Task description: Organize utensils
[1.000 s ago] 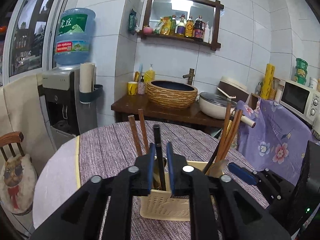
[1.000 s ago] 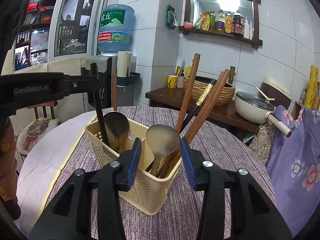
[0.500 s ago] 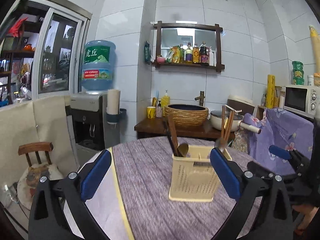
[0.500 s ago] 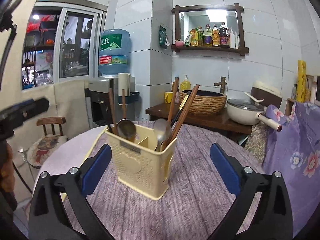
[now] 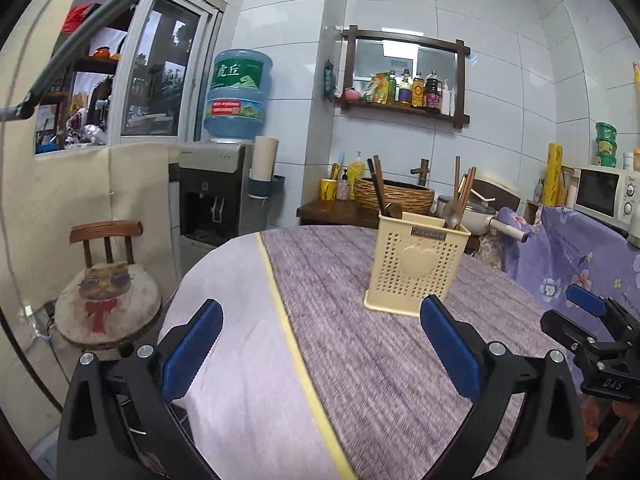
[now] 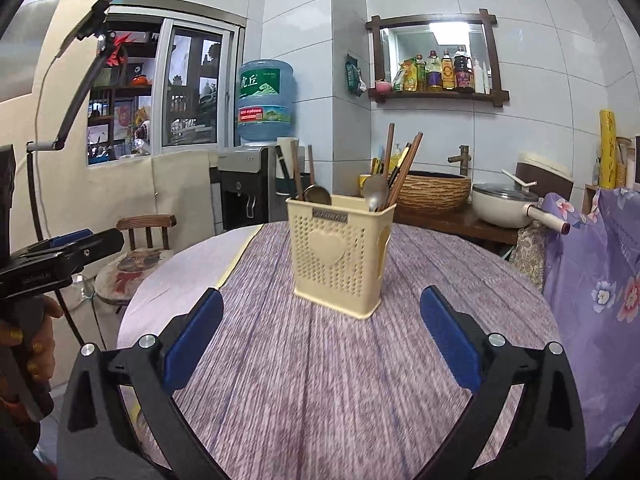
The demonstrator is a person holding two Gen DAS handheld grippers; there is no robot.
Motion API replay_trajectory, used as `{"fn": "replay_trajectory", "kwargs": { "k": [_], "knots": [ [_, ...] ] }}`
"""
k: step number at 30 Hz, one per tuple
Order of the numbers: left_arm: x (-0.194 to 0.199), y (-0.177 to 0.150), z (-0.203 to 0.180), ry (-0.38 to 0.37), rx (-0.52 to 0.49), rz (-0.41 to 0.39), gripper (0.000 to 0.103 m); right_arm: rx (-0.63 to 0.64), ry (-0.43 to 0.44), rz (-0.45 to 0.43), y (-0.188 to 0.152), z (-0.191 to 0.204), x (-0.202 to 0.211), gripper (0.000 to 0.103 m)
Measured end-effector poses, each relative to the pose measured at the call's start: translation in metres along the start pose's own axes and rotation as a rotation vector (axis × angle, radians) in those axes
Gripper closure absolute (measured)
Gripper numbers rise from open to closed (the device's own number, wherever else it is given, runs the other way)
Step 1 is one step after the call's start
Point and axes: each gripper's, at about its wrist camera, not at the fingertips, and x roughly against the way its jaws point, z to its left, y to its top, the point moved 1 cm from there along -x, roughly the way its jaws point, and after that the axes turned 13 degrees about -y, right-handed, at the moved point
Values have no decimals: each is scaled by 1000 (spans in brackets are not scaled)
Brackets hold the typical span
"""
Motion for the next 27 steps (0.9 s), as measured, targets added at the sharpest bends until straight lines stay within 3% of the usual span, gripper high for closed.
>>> {"fn": "replay_trajectory", "kwargs": {
  "k": [13, 27],
  "knots": [
    [31, -29, -17, -24, -45, -5, 5, -81, 34, -10, -24, -8, 49, 6],
    [33, -33, -26, -44, -44, -5, 5, -105, 34, -10, -27, -17, 57, 6]
  ]
}}
